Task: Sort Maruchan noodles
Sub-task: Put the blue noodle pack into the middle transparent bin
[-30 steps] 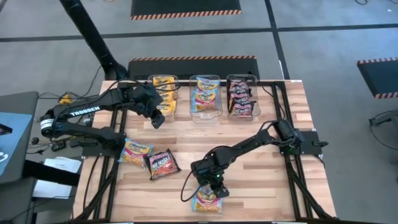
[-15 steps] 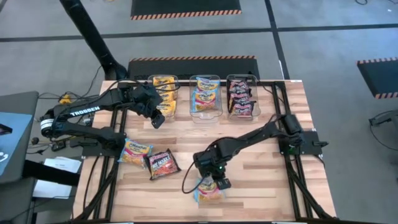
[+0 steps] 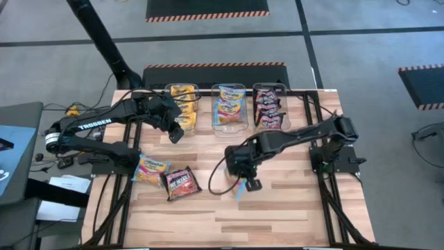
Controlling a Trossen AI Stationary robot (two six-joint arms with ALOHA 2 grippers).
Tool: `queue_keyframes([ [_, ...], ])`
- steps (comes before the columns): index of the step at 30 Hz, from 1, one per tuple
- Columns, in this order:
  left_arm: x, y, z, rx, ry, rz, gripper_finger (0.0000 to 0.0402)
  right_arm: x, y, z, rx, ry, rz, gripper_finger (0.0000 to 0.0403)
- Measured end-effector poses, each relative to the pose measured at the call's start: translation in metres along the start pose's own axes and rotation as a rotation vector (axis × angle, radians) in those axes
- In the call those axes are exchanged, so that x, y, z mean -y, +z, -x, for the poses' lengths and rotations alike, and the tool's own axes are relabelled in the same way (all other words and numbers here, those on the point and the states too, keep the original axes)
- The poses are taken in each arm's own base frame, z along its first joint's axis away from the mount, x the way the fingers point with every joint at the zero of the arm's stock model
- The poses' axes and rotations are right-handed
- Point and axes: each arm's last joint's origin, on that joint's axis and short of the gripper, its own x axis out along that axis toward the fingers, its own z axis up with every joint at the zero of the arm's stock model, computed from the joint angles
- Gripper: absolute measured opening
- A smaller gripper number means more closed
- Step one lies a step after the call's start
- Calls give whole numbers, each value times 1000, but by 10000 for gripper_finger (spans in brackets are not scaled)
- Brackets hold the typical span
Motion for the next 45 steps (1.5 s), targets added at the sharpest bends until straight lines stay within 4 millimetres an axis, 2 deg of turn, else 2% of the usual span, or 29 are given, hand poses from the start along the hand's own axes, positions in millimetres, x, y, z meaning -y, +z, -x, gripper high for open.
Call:
queue_keyframes([
  [7, 0, 0, 0, 0, 1, 0, 114, 26, -10, 44, 48, -120, 10, 1],
  [12, 0, 0, 0, 0, 2, 0, 114, 50, -20, 75, 105, -182, 18, 1],
  [18, 0, 0, 0, 1, 3, 0, 114, 84, -33, 103, 116, -366, 57, 1],
  [23, 0, 0, 0, 0, 3, 0, 114, 118, -40, 116, 105, -514, 146, 1],
  [27, 0, 0, 0, 0, 3, 0, 114, 146, -44, 117, 85, -582, 247, 1],
  [31, 0, 0, 0, -3, 5, 0, 114, 164, -49, 120, 42, -620, 348, 1],
  [37, 0, 0, 0, -3, 5, 0, 114, 175, -57, 126, -5, -646, 442, 2],
  [42, 0, 0, 0, -2, 5, 0, 114, 184, -61, 130, 6, -662, 411, 2],
  [45, 0, 0, 0, -2, 4, 0, 114, 190, -57, 122, 32, -669, 381, 2],
])
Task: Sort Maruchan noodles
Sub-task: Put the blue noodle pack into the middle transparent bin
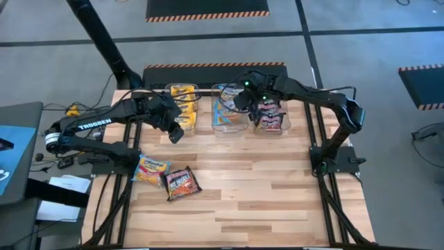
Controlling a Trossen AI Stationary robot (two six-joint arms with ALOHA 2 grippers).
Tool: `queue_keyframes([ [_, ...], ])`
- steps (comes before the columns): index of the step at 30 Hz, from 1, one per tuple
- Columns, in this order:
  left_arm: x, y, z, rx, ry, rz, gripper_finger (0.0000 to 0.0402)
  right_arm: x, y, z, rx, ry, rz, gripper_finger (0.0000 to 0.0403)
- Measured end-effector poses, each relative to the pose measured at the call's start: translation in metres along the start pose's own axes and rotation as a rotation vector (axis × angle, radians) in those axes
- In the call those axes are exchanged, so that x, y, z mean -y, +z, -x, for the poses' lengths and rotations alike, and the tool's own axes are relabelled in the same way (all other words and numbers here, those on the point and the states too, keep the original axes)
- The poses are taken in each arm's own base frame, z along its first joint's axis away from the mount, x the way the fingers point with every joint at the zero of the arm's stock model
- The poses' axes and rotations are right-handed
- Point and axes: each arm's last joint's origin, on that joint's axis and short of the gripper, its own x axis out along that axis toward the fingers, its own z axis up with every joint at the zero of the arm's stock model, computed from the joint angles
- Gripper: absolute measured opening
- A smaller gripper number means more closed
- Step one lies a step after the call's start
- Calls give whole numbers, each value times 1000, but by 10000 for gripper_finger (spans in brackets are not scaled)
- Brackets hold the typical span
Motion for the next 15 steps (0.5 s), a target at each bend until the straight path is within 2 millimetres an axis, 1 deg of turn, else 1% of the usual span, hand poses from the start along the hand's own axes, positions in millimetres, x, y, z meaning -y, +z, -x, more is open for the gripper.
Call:
queue_keyframes([
  [3, 0, 0, 0, 4, 0, 0, 114, -2, 3, -12, 3, 14, -38, 2],
  [6, 0, 0, 0, 4, -1, 0, 114, -8, 3, -32, -34, 59, -79, 2],
  [8, 0, 0, 0, 4, -1, -1, 114, -13, 6, -44, -42, 70, -127, 2],
  [15, 0, 0, 0, 3, -1, -1, 114, -24, 8, -68, -121, 93, -262, 3],
])
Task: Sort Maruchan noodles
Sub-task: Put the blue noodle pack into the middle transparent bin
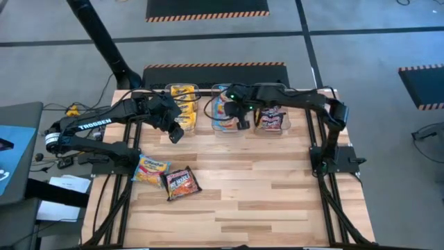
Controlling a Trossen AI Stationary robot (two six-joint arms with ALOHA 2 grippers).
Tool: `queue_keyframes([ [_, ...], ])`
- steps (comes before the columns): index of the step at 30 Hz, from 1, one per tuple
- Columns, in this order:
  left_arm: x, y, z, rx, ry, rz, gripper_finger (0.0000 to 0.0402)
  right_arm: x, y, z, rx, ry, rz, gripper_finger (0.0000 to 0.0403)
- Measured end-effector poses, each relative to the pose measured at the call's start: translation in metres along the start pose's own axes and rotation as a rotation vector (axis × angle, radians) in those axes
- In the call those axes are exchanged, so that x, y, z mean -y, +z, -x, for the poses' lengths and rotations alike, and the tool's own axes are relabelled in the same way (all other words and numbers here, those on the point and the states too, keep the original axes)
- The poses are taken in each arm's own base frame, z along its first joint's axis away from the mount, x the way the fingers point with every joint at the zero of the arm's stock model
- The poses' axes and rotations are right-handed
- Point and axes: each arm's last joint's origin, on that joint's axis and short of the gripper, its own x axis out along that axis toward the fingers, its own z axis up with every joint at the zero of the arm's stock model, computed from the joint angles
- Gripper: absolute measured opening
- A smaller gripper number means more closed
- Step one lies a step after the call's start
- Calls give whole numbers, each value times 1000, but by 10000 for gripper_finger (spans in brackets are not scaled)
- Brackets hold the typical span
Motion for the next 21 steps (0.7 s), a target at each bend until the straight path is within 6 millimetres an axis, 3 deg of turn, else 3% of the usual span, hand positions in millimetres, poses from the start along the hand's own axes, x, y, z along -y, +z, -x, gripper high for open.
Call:
queue_keyframes([
  [6, 0, 0, 0, 0, 0, 0, 114, -5, -1, -10, -34, 25, -165, 3],
  [17, 0, 0, 0, 2, 5, 0, 114, -2, 3, -10, 7, 0, -575, 3],
  [21, 0, 0, 0, 2, 5, 0, 114, -4, 4, -9, -4, -2, -590, 3],
])
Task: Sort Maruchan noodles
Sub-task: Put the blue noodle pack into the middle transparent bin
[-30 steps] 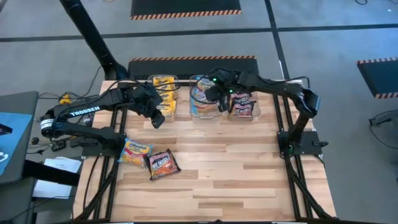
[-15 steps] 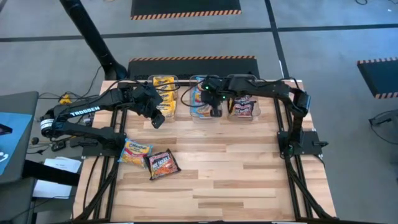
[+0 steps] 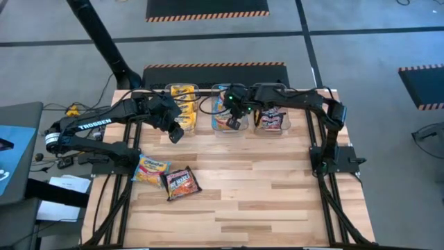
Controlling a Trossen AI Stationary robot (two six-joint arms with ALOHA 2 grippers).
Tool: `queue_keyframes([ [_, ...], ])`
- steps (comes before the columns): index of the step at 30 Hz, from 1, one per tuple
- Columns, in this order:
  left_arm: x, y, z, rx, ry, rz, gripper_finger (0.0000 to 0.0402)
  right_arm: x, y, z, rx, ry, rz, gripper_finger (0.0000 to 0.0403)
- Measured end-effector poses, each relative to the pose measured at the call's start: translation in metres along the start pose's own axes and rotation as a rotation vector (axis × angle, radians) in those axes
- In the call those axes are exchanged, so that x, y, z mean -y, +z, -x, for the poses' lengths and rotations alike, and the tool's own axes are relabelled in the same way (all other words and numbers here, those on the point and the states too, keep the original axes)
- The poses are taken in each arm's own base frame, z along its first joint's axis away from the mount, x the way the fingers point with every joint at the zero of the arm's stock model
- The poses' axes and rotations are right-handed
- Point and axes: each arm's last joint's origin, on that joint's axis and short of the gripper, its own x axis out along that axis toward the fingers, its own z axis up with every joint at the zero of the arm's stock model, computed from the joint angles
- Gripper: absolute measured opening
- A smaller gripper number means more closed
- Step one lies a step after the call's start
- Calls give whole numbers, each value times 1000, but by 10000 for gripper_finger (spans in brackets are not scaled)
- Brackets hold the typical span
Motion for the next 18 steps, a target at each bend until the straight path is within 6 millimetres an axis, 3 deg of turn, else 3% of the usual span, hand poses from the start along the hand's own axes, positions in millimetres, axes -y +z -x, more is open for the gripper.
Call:
queue_keyframes([
  [6, 0, 0, 0, 0, 0, 0, 114, -5, 0, 0, -1, 7, 47, 18],
  [18, 0, 0, 0, -1, 0, 0, 114, -3, 0, 0, -4, -14, 50, 122],
])
